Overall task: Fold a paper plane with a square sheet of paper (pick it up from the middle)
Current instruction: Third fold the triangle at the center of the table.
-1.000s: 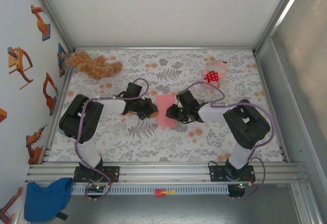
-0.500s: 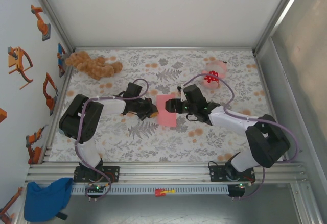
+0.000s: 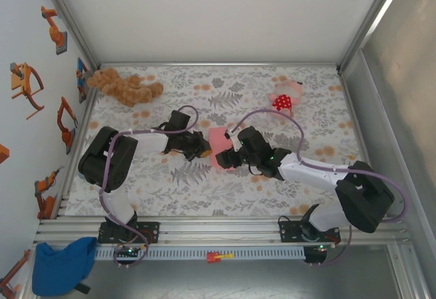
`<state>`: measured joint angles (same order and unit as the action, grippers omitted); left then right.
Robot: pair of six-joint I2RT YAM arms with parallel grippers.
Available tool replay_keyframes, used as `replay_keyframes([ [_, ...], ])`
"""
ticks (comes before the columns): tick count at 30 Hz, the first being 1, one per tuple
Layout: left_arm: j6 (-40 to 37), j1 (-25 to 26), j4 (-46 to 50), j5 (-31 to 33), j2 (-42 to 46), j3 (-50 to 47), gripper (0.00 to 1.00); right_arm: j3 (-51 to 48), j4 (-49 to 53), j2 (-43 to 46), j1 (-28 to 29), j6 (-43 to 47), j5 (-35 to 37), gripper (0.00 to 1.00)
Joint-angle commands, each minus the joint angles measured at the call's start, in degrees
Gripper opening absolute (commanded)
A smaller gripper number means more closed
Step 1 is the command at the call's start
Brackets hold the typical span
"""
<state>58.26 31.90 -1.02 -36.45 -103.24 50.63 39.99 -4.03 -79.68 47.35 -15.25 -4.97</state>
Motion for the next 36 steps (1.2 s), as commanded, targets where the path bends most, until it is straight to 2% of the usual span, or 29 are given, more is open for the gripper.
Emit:
replay_keyframes([
  [1, 0.75, 0.27, 1.59, -0.01, 1.38, 1.4, 0.0, 1.42, 1.58, -1.18, 1.69, 5.47, 1.34, 0.7],
  [13, 0.8, 0.27, 2.69, -0.02, 1.62, 2.03, 0.0, 2.02, 2.58, -5.31, 7.97, 12.65, 9.13, 0.7],
  [25, 0.94, 0.22, 2.91, -0.06, 1.59, 2.45, 0.0, 3.34, -0.13, -12.03, 9.86, 17.57, 13.89, 0.68],
  [30, 0.94, 0.26, 2.99, -0.05, 1.7, 2.36, 0.0, 3.33, -1.8, -13.22, 10.04, 19.52, 16.89, 0.63],
  [36, 1.05, 0.23, 3.1, -0.12, 1.72, 2.28, 0.0, 2.18, -4.61, -10.69, 10.04, 20.04, 19.05, 0.46],
])
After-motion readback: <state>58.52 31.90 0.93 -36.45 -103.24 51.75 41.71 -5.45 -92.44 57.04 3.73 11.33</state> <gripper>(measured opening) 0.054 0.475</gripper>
